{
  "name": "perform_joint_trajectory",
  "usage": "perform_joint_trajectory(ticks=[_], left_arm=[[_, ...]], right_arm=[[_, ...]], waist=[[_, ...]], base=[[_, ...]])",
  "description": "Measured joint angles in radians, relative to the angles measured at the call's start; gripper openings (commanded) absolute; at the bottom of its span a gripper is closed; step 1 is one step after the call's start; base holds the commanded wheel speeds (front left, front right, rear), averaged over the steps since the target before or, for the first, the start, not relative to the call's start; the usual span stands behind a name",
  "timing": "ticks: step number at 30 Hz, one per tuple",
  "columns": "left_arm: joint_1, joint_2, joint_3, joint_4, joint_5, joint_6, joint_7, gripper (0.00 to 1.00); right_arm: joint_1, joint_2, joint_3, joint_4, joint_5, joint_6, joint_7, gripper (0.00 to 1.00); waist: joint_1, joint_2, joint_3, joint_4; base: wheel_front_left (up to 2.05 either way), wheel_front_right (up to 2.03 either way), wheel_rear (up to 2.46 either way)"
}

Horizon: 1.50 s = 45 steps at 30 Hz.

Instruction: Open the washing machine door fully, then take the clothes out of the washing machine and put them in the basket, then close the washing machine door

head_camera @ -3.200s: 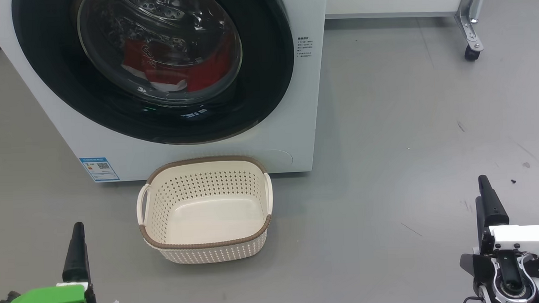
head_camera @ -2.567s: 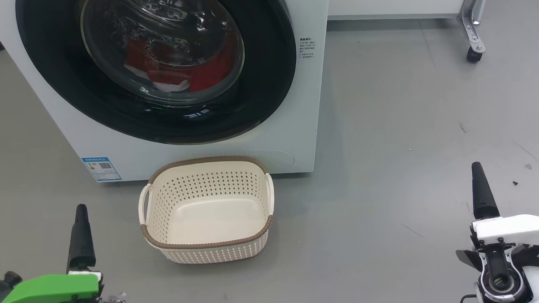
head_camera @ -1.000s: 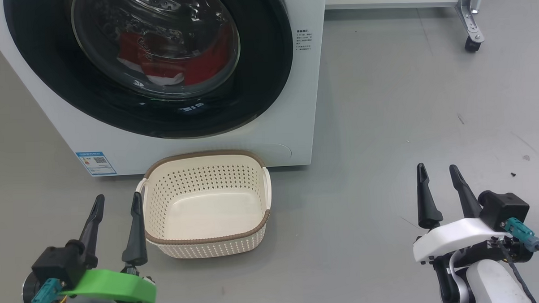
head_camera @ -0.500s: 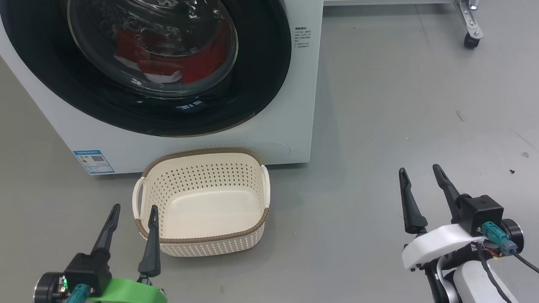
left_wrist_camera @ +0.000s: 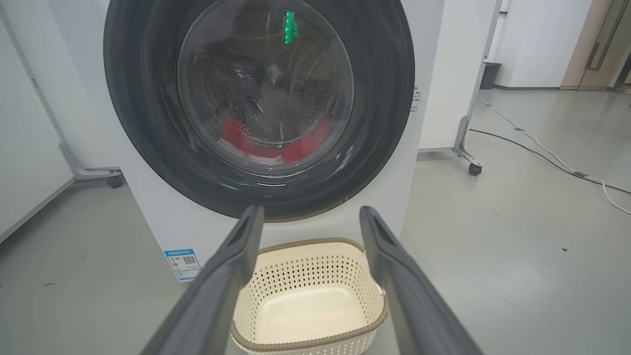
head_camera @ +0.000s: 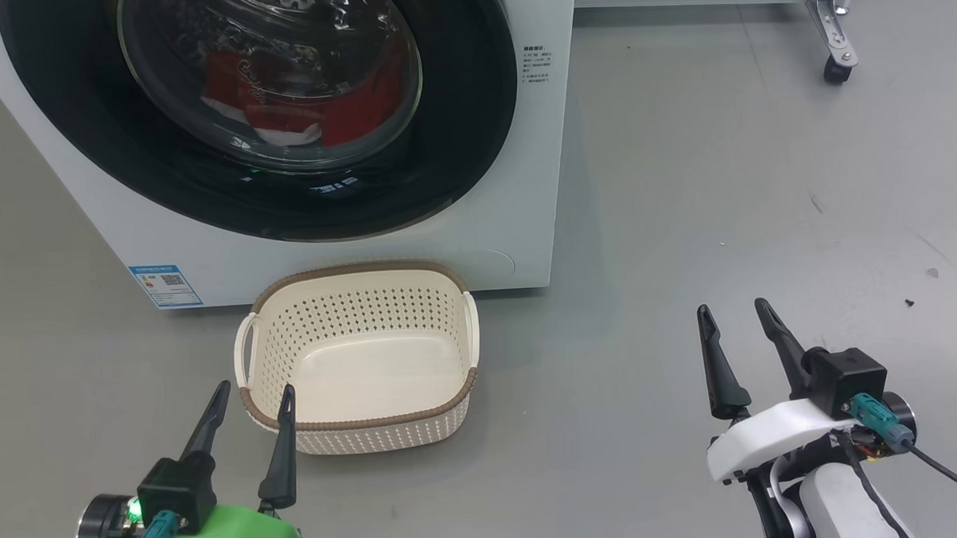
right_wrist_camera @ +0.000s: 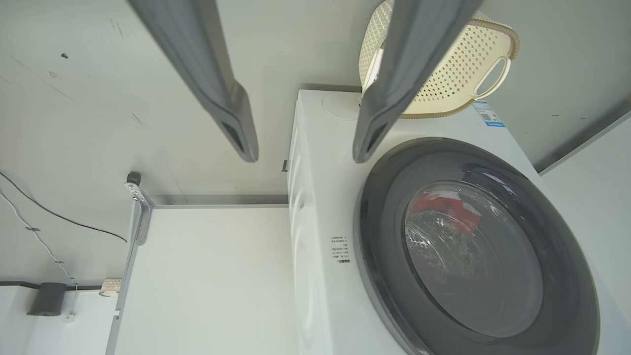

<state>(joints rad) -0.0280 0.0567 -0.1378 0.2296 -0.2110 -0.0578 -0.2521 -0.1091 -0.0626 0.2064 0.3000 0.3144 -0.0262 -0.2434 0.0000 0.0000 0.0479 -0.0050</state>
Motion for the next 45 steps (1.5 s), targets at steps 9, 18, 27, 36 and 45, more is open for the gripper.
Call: perform_joint_trajectory(ticks=[9,18,27,36,45], left_arm=[[-0.003,-0.002,0.002,0.019,-0.001,0.004,0.0,1.0],[-0.019,-0.003,0.002,0.025,0.0,0.005,0.0,1.0],[-0.024,-0.005,0.002,0.035,0.0,0.009,0.0,1.0],[-0.032,-0.006,0.004,0.044,0.0,0.009,0.0,1.0],[-0.034,-0.007,0.005,0.046,0.0,0.008,0.0,1.0]], right_arm=[[-0.009,0.001,-0.002,0.014,0.011,0.0,0.0,1.0],[-0.027,0.001,0.003,0.03,0.01,-0.001,0.0,1.0],[-0.029,0.001,0.007,0.041,0.009,-0.002,0.0,1.0],[-0.031,0.002,0.008,0.047,0.011,-0.002,0.0,1.0],[-0.035,0.003,0.008,0.051,0.02,-0.003,0.0,0.0]], waist=[[0.0,0.0,0.001,0.0],[0.0,0.0,-0.001,0.001],[0.0,0.0,-0.003,0.004],[0.0,0.0,-0.002,0.005],[0.0,0.0,0.009,0.006]], base=[[0.0,0.0,0.0],[0.0,0.0,0.0],[0.0,0.0,0.0],[0.0,0.0,0.0],[0.0,0.0,0.0]])
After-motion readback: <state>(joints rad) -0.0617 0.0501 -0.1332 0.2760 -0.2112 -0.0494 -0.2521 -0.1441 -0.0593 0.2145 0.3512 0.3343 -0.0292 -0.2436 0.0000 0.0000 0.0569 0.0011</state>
